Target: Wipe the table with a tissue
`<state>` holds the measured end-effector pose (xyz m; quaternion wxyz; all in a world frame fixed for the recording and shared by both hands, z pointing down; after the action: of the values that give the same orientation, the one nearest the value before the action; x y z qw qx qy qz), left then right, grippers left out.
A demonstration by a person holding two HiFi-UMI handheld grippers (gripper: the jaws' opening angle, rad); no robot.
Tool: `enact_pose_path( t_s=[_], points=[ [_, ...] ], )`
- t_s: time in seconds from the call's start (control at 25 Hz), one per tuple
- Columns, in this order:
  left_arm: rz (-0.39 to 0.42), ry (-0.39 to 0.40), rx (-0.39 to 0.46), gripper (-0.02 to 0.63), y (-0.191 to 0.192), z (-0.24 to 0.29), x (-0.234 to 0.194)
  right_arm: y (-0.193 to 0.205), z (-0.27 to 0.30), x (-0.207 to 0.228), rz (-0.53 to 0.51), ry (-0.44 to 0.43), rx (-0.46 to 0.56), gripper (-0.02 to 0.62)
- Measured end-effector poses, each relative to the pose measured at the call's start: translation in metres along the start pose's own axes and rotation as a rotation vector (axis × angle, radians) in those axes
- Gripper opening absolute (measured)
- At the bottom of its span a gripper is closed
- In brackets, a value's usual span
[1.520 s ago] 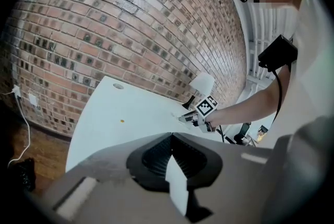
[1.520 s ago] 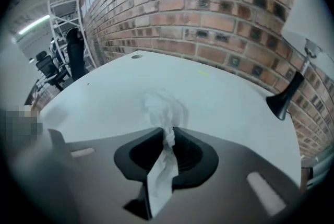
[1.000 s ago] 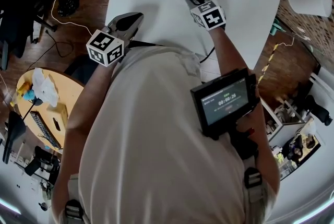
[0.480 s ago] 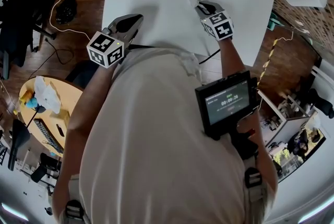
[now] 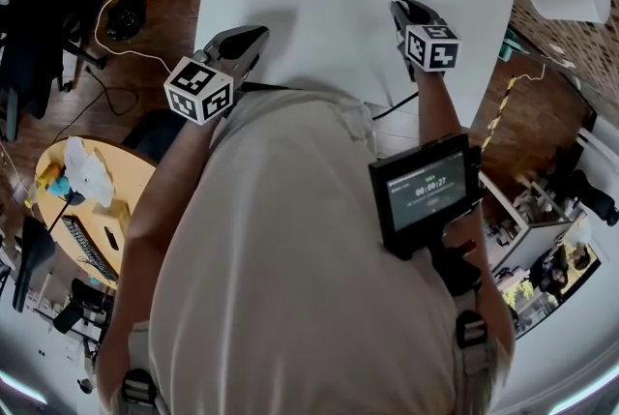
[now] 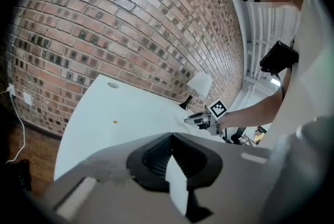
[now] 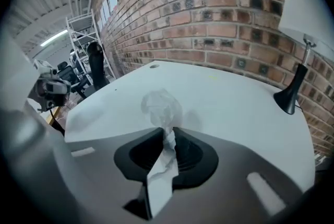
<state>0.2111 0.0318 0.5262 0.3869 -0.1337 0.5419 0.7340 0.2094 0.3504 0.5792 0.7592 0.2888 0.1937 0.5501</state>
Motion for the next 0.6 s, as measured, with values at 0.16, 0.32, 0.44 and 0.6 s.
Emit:
enact_pose_path(
  t_s=[0.16, 0.32, 0.44, 0.6],
  points=[
    [-0.006, -0.012, 0.016, 0.006, 0.000, -0.003, 0.002, -0.026, 0.015, -0.028, -0.039, -0.087, 0.021, 0.058],
    [-0.019, -0.042, 0.039, 0.006, -0.001, -0.013, 0.004, -0.046, 0.031, -0.069, -0.165, -0.193, 0.003, 0.060],
    [-0.038, -0.077, 0.057, 0.006, 0.001, -0.024, 0.001, -0.061, 0.048, -0.098, -0.287, -0.253, -0.015, 0.060],
    [-0.073, -0.116, 0.080, 0.006, 0.012, -0.043, -0.009, -0.081, 0.073, -0.118, -0.344, -0.278, -0.018, 0.060]
  ],
)
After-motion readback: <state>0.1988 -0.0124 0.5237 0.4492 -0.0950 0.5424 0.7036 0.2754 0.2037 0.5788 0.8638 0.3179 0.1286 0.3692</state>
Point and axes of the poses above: the fingertips, and each gripper's own axes: z forward along the fingers, x to its right, y out of its underside, the point moved 4 cm from there along -z, backward along the fingers, and after that the axes turned 9 degrees about -z, right-handed, at the moved point
